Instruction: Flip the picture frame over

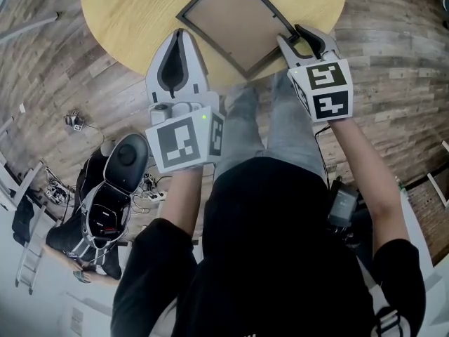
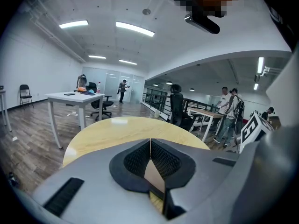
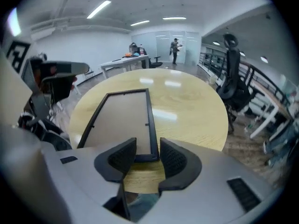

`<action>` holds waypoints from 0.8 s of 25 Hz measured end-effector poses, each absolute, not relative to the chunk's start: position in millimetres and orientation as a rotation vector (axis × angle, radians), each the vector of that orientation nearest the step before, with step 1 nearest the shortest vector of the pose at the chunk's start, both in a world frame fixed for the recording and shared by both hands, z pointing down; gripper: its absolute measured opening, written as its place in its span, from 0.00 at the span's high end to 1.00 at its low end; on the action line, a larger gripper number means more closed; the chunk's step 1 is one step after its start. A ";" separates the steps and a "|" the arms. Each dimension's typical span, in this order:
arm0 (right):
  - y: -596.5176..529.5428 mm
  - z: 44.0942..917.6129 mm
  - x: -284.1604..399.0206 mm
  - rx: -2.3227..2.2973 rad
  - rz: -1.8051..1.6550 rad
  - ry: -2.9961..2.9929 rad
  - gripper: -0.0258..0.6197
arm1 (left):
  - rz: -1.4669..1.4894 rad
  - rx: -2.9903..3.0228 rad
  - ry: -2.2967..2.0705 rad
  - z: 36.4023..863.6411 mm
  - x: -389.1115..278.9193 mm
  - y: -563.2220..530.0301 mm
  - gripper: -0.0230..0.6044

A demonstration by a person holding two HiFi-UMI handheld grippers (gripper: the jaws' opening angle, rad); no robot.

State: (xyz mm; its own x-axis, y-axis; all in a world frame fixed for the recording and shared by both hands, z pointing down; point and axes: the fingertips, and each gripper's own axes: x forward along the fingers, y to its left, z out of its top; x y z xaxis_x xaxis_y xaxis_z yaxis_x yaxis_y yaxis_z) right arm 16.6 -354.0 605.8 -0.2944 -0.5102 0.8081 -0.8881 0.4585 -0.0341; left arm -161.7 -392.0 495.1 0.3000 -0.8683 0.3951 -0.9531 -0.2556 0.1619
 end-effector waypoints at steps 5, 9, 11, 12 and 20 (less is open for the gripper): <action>-352.4 600.5 -4.3 0.975 0.252 -1.874 0.78 | 0.321 2.218 -1.630 488.0 -160.9 -387.7 0.92; -346.0 602.1 -19.0 0.828 0.002 -1.815 0.93 | 0.314 2.249 -1.629 472.3 -153.6 -384.5 0.92; -345.5 603.6 -26.1 0.725 -0.220 -1.748 0.93 | 0.310 2.263 -1.632 464.3 -151.2 -384.4 0.93; -345.3 604.8 -29.4 0.672 -0.309 -1.715 0.93 | 0.307 2.268 -1.634 460.1 -150.9 -384.4 0.92; -351.2 550.6 -57.7 0.646 -0.452 -1.847 0.93 | 0.276 2.314 -1.655 414.6 -149.8 -373.7 0.92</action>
State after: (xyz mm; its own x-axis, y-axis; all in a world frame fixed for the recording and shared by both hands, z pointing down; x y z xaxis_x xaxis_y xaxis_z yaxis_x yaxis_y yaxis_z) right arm -57.7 -351.2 550.6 -0.2759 -0.6254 0.7299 -0.2174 0.7803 0.5865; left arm -149.8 -373.7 414.6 0.3243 -0.8920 0.3149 -0.9459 -0.3026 0.1168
